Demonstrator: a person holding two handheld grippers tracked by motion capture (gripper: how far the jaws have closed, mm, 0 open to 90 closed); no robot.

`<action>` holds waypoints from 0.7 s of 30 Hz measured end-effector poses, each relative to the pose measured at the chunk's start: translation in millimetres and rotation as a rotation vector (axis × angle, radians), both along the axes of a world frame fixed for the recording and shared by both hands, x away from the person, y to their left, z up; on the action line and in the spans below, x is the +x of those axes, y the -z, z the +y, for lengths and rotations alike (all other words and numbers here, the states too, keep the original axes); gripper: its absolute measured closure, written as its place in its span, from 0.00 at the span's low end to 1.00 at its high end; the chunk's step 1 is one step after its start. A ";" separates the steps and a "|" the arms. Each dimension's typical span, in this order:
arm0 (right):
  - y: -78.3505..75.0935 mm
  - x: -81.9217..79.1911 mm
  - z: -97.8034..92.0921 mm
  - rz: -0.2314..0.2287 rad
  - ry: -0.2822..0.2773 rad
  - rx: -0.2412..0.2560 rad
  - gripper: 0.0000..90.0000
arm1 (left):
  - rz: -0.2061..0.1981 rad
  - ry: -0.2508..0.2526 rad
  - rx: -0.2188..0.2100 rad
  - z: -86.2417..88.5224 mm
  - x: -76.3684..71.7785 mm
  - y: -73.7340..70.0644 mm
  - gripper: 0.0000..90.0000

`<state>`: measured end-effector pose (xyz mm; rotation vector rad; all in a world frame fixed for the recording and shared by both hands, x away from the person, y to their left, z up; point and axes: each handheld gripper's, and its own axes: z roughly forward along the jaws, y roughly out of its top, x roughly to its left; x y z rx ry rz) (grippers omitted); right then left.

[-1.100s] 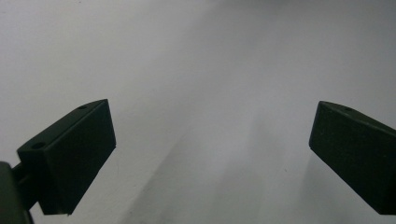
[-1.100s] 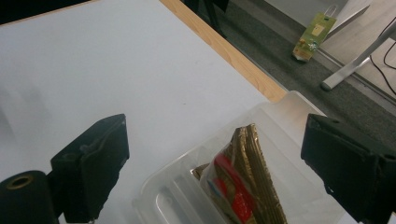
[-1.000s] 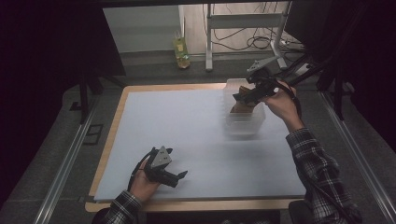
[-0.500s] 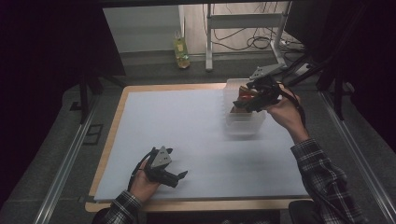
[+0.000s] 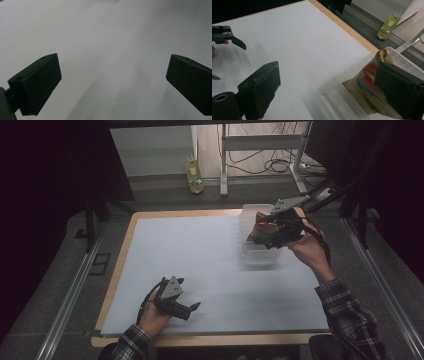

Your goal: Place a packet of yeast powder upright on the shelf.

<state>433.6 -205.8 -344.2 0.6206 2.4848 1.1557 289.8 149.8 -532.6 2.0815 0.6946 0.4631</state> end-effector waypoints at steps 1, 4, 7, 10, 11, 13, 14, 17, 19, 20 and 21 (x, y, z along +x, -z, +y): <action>0.7 -1.0 0.0 0.003 -0.001 0.004 0.08 | 0.000 -0.001 0.001 0.1 0.1 0.0 0.00; 4.1 -5.7 -0.4 0.005 -0.004 0.003 0.08 | 0.000 -0.001 0.002 0.1 0.2 -0.1 0.00; 6.9 -9.1 -0.5 0.008 -0.007 0.000 0.07 | 0.001 0.000 0.002 0.2 0.3 0.0 0.00; 9.9 -13.7 -0.8 0.013 -0.011 0.001 0.07 | 0.000 -0.001 0.001 0.2 0.2 0.0 0.00; 10.7 -15.2 -0.8 0.012 -0.012 0.001 0.07 | 0.000 -0.001 0.000 0.3 0.3 0.0 0.00; 11.7 -18.5 -1.1 0.008 -0.014 -0.004 0.07 | 0.000 -0.002 -0.001 0.3 0.3 0.0 0.00; 12.1 -20.4 -1.2 0.010 -0.015 -0.005 0.07 | 0.001 -0.002 -0.001 0.3 0.3 0.0 0.00; 13.4 -25.9 -1.9 0.010 -0.019 -0.001 0.07 | 0.001 -0.002 -0.002 0.2 0.3 0.0 0.00; 14.1 -29.0 -2.6 0.012 -0.024 0.006 0.07 | 0.000 -0.003 -0.002 0.2 0.3 0.0 0.00; 14.7 -31.4 -3.0 0.013 -0.024 0.007 0.07 | 0.000 -0.003 -0.002 0.3 0.3 0.0 0.00; 15.7 -33.5 -3.5 0.012 -0.025 0.006 0.07 | 0.000 -0.003 -0.002 0.3 0.3 0.0 0.00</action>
